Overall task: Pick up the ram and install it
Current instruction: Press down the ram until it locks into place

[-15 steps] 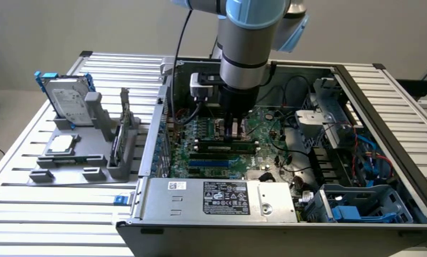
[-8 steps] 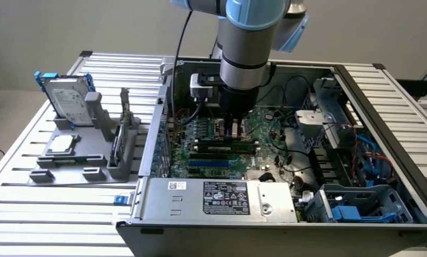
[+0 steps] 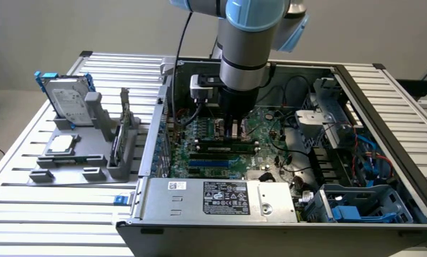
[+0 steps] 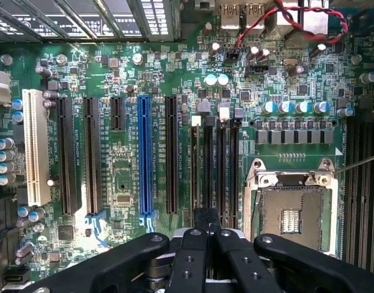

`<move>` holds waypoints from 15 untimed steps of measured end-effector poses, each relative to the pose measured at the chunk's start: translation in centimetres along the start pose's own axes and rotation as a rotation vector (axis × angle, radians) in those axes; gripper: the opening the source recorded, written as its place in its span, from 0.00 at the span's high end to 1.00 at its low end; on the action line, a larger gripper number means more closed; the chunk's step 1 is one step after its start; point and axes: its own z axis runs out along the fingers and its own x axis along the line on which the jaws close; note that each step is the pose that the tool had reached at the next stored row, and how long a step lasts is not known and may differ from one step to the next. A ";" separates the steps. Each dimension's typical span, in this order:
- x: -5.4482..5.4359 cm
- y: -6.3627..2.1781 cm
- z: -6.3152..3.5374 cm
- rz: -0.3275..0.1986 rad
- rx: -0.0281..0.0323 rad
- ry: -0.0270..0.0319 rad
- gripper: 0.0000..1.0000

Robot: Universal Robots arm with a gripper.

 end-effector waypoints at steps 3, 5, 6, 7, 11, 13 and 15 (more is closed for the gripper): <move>0.0 -0.01 -0.27 0.000 -0.0009 -0.0031 0.89; 0.0 0.02 -1.01 0.000 -0.0033 -0.0007 0.89; 0.0 0.03 -1.34 -0.001 -0.0039 -0.0008 0.89; 0.0 0.04 -1.67 -0.001 -0.0045 -0.0007 0.89; -0.1 0.08 -3.12 -0.002 -0.0069 -0.0005 0.89; -0.1 0.09 -3.91 -0.002 -0.0083 -0.0004 0.89; -0.1 0.11 -4.59 -0.003 -0.0096 -0.0003 0.89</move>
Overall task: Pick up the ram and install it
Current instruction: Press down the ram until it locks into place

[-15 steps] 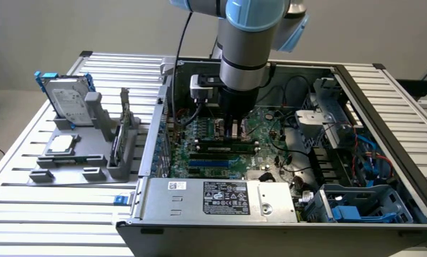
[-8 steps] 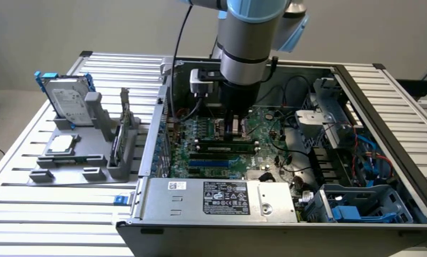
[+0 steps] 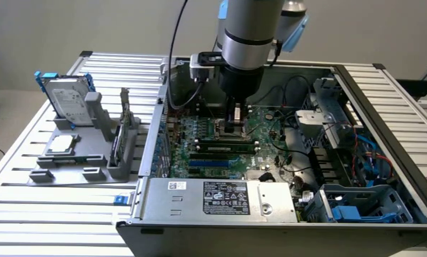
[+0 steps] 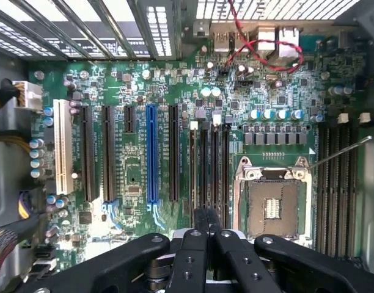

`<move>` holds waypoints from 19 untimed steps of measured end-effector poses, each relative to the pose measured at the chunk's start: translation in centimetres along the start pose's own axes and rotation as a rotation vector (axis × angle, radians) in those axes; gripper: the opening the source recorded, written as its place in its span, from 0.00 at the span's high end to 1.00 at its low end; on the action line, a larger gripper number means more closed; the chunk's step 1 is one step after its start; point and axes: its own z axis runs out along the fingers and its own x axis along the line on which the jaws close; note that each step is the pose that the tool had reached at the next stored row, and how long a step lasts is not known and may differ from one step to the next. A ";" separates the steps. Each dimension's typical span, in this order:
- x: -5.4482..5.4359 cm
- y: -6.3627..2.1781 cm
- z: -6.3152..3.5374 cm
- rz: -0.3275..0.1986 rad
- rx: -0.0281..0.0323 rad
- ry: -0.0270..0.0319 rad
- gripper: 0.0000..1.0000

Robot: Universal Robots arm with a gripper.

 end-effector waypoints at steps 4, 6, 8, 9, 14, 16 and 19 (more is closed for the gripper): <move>0.0 0.01 -0.35 -0.001 -0.0003 -0.0003 0.89; 0.0 0.01 -0.35 -0.001 -0.0003 -0.0003 0.89; 0.0 0.01 -0.36 -0.001 -0.0004 -0.0001 0.89; 0.0 0.01 -0.36 -0.001 -0.0004 -0.0001 0.89; 0.0 0.01 -0.36 -0.001 -0.0004 -0.0001 0.89; 0.0 0.01 -0.36 -0.001 -0.0004 -0.0001 0.89; 0.0 0.01 -0.36 -0.001 -0.0004 -0.0001 0.89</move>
